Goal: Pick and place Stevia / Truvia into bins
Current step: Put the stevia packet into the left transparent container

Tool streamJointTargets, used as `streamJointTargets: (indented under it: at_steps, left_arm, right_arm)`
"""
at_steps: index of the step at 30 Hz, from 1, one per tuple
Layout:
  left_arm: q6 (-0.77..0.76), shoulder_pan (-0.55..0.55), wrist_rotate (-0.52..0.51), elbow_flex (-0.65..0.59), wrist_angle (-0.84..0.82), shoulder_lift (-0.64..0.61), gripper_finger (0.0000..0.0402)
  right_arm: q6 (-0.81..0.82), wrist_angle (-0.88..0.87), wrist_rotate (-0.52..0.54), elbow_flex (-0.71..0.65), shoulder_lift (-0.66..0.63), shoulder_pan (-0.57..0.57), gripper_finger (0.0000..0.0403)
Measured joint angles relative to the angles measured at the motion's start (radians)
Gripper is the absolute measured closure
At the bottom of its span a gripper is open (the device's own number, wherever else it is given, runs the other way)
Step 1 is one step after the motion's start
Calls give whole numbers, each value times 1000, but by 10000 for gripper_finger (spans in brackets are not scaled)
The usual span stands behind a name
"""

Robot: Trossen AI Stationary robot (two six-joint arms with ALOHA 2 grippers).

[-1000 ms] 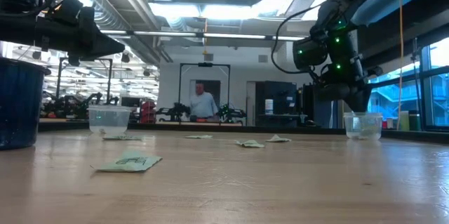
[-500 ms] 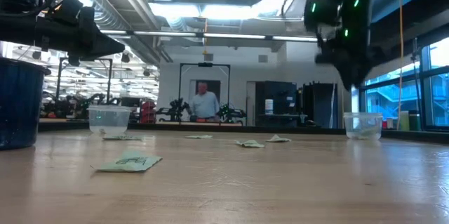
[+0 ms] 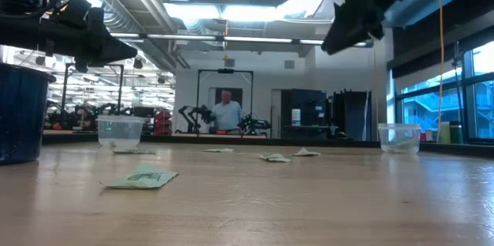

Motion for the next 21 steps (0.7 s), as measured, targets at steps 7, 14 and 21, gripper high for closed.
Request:
streamJointTargets:
  at_steps: [7,14,21]
  left_arm:
    - [-6,0,44,0,-2,0,358]
    - [52,0,335,50,-1,0,317]
    - [61,-5,468,86,0,18,237]
  right_arm:
    - [-42,362,-136,-228,0,81,264]
    - [-48,606,-139,-341,-13,169,264]
    - [-90,700,-60,-431,-51,246,264]
